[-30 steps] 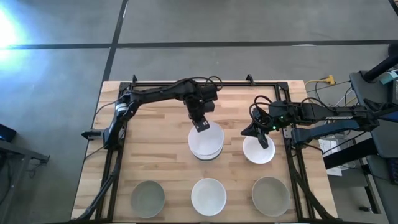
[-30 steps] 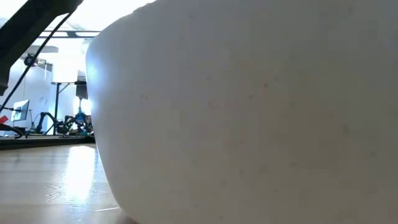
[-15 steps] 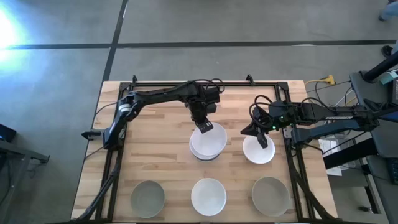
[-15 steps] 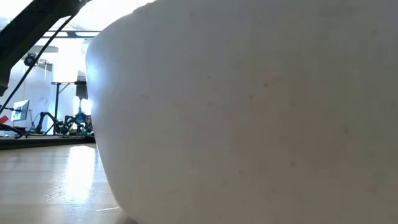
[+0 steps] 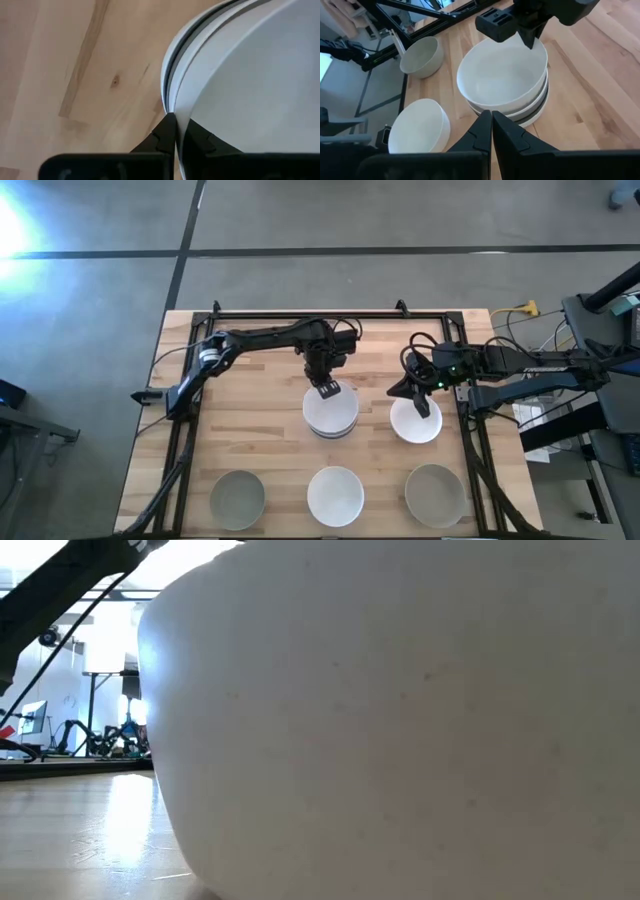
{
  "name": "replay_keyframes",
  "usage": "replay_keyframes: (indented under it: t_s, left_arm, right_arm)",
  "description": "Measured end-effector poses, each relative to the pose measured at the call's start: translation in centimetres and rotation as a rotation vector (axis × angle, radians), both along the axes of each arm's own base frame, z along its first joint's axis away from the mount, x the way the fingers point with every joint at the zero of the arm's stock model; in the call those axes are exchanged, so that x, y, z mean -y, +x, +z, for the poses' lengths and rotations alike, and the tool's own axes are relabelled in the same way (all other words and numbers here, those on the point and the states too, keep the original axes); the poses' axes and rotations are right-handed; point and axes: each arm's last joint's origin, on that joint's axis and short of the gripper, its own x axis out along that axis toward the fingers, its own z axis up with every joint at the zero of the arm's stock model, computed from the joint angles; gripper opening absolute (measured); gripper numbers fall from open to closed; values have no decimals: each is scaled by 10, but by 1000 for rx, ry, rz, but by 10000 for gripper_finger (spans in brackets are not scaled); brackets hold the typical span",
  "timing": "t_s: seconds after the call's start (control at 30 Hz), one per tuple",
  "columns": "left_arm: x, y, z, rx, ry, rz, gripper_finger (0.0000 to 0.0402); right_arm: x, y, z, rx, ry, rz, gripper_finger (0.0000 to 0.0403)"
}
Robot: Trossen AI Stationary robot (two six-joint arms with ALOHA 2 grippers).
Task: Nest bowls inside each other
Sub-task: Stack the white bowl on the other white bowl
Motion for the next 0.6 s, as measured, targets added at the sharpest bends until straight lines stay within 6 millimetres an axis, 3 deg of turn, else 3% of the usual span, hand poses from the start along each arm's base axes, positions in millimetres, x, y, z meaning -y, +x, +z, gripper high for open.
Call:
replay_keyframes:
  t_s: [0.33,0.6]
  left_arm:
    - [2,6,-11,-9,-7,-8,4]
    - [7,7,-9,3,-2,-51,96]
  right_arm:
    - [0,0,0,4,-28,18,9]
    - [0,0,0,5,-38,24,9]
